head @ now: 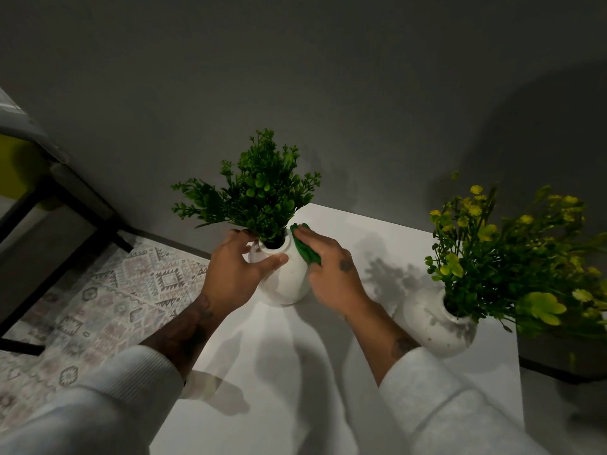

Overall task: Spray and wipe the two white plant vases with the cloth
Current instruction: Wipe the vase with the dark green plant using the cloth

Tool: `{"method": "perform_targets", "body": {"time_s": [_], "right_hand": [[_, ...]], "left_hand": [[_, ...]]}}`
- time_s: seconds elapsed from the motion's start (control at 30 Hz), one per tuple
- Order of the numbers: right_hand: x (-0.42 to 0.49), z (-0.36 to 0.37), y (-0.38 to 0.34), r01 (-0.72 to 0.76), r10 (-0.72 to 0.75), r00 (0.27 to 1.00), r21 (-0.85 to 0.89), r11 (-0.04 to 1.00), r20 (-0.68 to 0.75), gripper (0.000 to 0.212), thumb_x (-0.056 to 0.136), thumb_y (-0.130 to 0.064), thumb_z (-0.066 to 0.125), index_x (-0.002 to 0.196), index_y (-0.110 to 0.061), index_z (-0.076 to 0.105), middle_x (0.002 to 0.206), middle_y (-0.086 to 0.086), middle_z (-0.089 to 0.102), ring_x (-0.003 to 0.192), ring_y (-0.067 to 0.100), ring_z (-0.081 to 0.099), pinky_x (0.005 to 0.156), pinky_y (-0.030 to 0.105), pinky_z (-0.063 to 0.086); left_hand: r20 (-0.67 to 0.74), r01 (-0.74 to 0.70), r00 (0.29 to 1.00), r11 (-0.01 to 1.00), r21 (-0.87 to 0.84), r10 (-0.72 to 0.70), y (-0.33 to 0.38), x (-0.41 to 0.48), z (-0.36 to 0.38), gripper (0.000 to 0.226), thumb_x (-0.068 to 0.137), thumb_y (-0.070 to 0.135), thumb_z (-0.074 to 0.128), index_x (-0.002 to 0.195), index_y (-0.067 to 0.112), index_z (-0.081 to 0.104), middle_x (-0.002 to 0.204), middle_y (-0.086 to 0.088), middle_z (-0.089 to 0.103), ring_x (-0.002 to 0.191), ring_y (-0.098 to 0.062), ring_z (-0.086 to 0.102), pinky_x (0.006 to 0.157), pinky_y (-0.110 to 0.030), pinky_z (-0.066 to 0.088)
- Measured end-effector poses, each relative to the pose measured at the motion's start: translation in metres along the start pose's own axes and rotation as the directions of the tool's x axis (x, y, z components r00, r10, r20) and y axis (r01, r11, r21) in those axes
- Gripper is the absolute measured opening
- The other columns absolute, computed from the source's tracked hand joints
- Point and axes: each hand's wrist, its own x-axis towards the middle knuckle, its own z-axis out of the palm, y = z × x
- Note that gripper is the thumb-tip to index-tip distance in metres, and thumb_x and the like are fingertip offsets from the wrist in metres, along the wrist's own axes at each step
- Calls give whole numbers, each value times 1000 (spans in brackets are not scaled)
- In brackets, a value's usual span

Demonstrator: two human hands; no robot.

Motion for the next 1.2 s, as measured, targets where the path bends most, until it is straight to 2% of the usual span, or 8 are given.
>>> {"method": "perform_targets", "body": {"time_s": [0.23,0.37,0.53,0.63,0.77,0.97,1.1,1.2], "right_hand": [[-28,3,5,57,-57,997,-1,998,-51,74,77,20,44,139,-21,52,144,-11,46,136,9,38,117,24,26],[0,-9,0,-12,12,999,-7,1000,44,75,76,19,40,139,-21,53,147,-4,47,138,11,39,117,24,26],[13,-16,2,-68,69,987,-12,998,145,76,75,18,39,138,-23,53,147,-7,47,137,9,40,112,14,22],[18,-16,0,-81,83,983,-18,997,165,75,76,16,38,138,-23,53,147,-6,47,136,9,40,110,13,23],[18,-17,0,-99,98,981,-2,995,169,74,75,15,39,137,-23,54,144,-6,49,133,10,42,107,12,26],[18,-22,2,-74,79,986,-39,997,145,73,72,14,42,133,-23,57,139,-7,53,127,12,47,102,12,29],[17,-24,4,-82,91,985,-66,994,148,70,76,12,43,132,-27,59,146,-8,43,132,13,41,107,16,27],[18,-26,3,-96,108,984,-93,991,139,67,78,10,47,130,-29,60,141,-7,42,127,14,43,102,15,28]], "left_hand": [[-69,1,998,1000,18,0,2,-6,5,56,64,53,80,109,23,64,105,10,56,93,-11,58,69,-19,43],[-86,-12,996,997,81,19,6,-9,6,56,65,56,78,109,25,64,104,10,51,88,-10,55,67,-20,39],[1,14,1000,1000,-13,-14,-4,-9,-3,39,72,44,78,106,33,61,110,12,52,97,-10,57,75,-21,43],[-5,12,1000,999,-34,-12,-6,-11,-5,33,73,44,77,98,44,56,103,22,55,96,-1,55,80,-19,41],[-38,15,999,999,-51,-17,-3,-14,-3,26,72,46,77,88,47,56,86,41,58,85,12,55,72,-9,39],[-149,-44,988,998,35,49,-1,-23,10,40,73,49,74,107,32,60,97,19,56,90,-4,51,72,-22,37],[-75,-91,992,992,91,98,-1,-18,6,29,73,50,74,96,37,61,91,22,51,92,-6,48,75,-23,35],[9,-34,999,998,51,34,-6,-11,0,30,71,50,76,92,43,56,96,20,51,96,-7,50,80,-23,36]]}}
